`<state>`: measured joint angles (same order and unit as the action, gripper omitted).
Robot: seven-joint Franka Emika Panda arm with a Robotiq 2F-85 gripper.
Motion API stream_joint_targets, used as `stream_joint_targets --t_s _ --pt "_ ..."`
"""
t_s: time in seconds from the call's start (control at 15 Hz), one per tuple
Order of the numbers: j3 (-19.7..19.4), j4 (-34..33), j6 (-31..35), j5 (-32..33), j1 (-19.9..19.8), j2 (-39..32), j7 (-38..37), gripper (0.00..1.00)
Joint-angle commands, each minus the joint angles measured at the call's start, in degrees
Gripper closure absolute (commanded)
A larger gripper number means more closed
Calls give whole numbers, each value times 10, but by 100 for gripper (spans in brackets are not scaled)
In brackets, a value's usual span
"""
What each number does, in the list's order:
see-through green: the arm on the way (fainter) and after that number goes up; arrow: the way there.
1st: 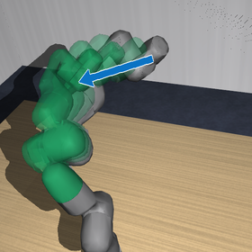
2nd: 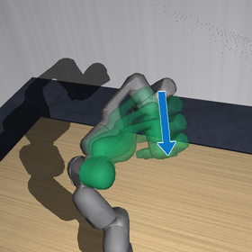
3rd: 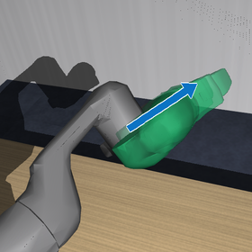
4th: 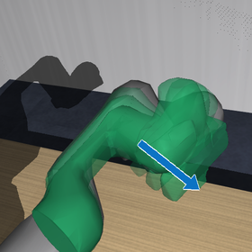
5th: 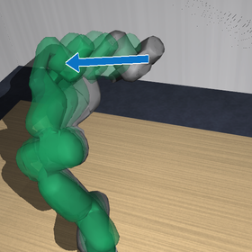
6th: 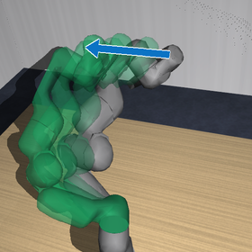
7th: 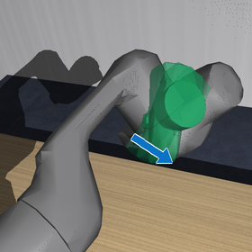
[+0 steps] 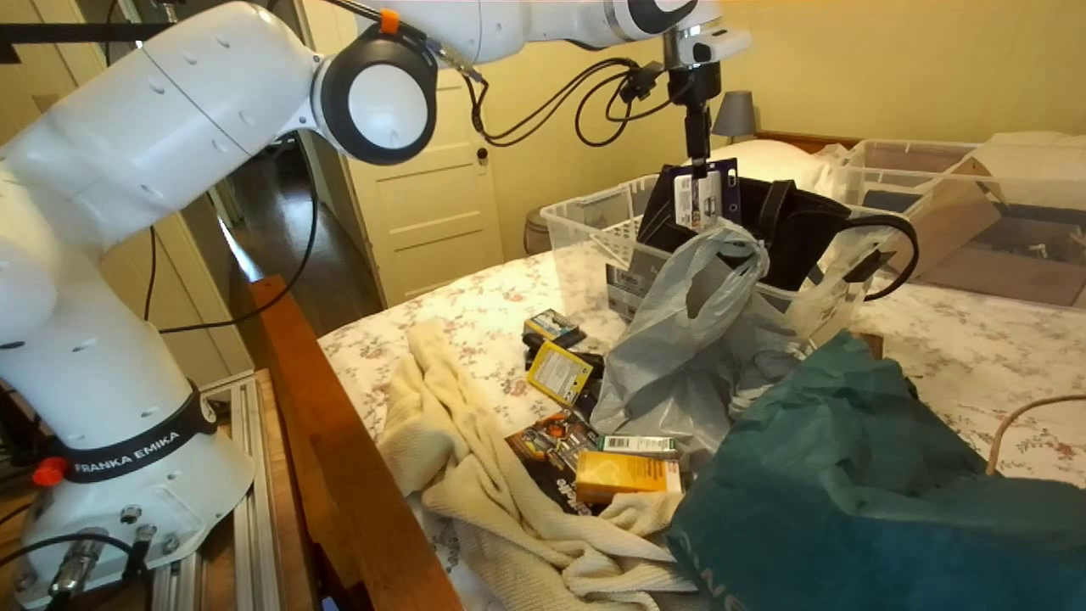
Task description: Pick the black packet off the bed and place it in the shopping bag
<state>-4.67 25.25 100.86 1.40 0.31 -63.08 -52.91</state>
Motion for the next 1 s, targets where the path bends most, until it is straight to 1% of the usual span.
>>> stream_joint_targets --t_s 0.0,0.2,0.53,0.6,0.93 --pt "14 8 12 -15 4 4 9 0" --pt "29 6 24 -30 7 4 -2 0" --pt "50 7 64 -49 18 -6 3 0" --pt "38 12 46 -37 16 4 3 0" --pt "41 12 59 -38 21 -2 3 0"
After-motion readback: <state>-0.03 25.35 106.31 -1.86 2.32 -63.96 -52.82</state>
